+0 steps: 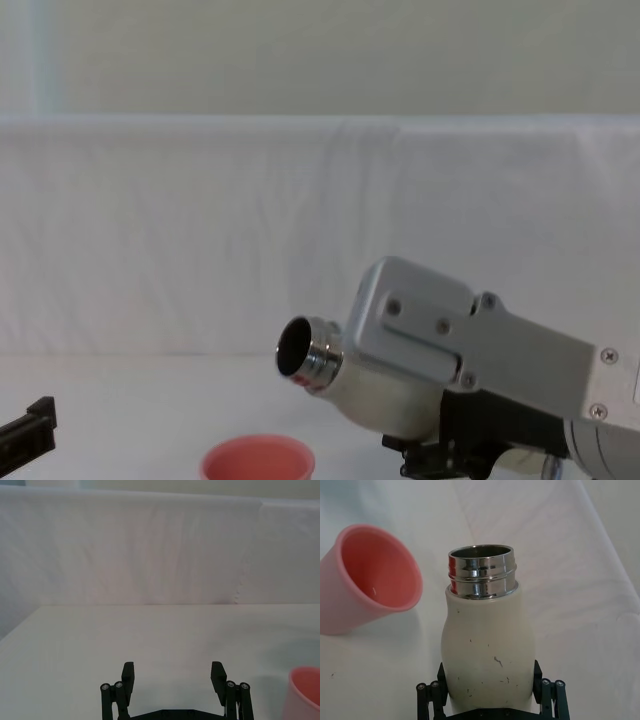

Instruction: Grasp the thermos with one hand and pour water into the cup lid.

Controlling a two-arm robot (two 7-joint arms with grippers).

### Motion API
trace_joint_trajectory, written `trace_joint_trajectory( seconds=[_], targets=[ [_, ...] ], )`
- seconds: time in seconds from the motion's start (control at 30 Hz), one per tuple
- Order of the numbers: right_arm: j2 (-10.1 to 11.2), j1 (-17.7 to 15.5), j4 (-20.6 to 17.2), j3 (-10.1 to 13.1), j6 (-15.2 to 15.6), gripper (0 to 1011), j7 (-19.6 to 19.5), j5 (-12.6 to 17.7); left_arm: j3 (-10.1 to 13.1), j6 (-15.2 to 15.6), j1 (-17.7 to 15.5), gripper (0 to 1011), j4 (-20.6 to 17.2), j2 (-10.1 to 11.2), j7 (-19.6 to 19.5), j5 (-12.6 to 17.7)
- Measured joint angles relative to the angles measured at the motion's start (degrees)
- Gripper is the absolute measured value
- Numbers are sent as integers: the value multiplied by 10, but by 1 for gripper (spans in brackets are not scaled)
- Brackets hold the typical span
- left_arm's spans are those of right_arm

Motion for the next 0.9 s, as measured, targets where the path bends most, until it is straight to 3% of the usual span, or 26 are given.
trace_joint_trajectory(
  seconds=[0.4,0.9],
  targets=[
    [5,4,-2,-14,-2,962,6,-45,0,0,0,1001,0,0,0,0],
    [-5,8,-2,-23,22,962,9,-91,0,0,0,1001,0,0,0,0]
  ],
)
